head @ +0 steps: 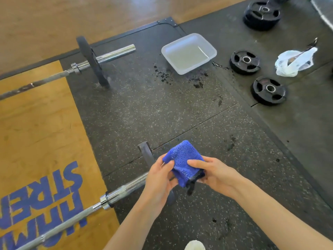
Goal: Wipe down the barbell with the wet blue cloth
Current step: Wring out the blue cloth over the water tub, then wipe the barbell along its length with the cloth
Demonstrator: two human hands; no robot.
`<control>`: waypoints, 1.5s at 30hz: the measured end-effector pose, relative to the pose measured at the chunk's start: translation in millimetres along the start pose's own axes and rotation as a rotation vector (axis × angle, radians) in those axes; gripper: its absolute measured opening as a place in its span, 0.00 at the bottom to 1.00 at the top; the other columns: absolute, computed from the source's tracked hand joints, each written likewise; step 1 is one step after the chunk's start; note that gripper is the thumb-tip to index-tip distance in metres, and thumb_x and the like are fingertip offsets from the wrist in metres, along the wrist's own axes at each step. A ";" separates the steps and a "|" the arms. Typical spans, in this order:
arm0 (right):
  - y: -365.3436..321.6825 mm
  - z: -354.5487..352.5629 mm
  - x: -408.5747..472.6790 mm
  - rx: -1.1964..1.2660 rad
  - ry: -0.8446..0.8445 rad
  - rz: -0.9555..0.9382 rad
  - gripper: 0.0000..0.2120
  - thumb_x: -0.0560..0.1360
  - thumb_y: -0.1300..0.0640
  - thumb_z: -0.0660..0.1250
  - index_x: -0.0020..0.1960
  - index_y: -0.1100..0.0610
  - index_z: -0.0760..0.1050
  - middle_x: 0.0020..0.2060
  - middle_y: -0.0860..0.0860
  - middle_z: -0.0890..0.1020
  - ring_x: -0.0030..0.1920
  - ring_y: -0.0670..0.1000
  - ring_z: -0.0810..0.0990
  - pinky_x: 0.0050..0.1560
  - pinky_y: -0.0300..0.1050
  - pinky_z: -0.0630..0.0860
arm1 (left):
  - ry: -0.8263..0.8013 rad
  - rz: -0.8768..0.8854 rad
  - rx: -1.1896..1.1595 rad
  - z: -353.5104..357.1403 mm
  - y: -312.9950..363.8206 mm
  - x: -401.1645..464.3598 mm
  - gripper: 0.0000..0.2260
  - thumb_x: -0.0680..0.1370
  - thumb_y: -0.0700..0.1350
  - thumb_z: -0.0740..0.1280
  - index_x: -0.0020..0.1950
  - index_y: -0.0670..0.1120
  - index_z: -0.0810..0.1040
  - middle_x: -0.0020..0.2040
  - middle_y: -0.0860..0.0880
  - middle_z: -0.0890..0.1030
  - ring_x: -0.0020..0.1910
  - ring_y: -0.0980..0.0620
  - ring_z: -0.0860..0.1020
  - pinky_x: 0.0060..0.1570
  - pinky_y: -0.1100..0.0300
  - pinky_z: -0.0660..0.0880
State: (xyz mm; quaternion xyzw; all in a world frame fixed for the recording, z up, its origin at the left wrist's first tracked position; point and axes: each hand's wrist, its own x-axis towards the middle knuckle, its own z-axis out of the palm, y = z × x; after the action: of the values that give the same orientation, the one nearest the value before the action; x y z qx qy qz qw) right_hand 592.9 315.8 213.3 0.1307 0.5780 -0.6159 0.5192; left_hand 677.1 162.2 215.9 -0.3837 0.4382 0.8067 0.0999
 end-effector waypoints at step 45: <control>206.5 -77.3 295.7 -1.322 0.699 -1.434 0.20 0.86 0.50 0.55 0.71 0.59 0.74 0.71 0.53 0.75 0.75 0.58 0.66 0.78 0.57 0.58 | 0.321 1.068 1.810 -95.2 -120.9 145.2 0.27 0.82 0.56 0.55 0.72 0.41 0.76 0.72 0.45 0.76 0.75 0.44 0.69 0.76 0.53 0.54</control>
State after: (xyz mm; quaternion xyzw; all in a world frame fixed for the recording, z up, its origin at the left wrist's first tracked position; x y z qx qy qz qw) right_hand 596.1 279.8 -153.8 -0.3837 0.8612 -0.2679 -0.1981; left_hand 688.2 134.3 6.6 -0.0263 0.9948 0.0597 -0.0777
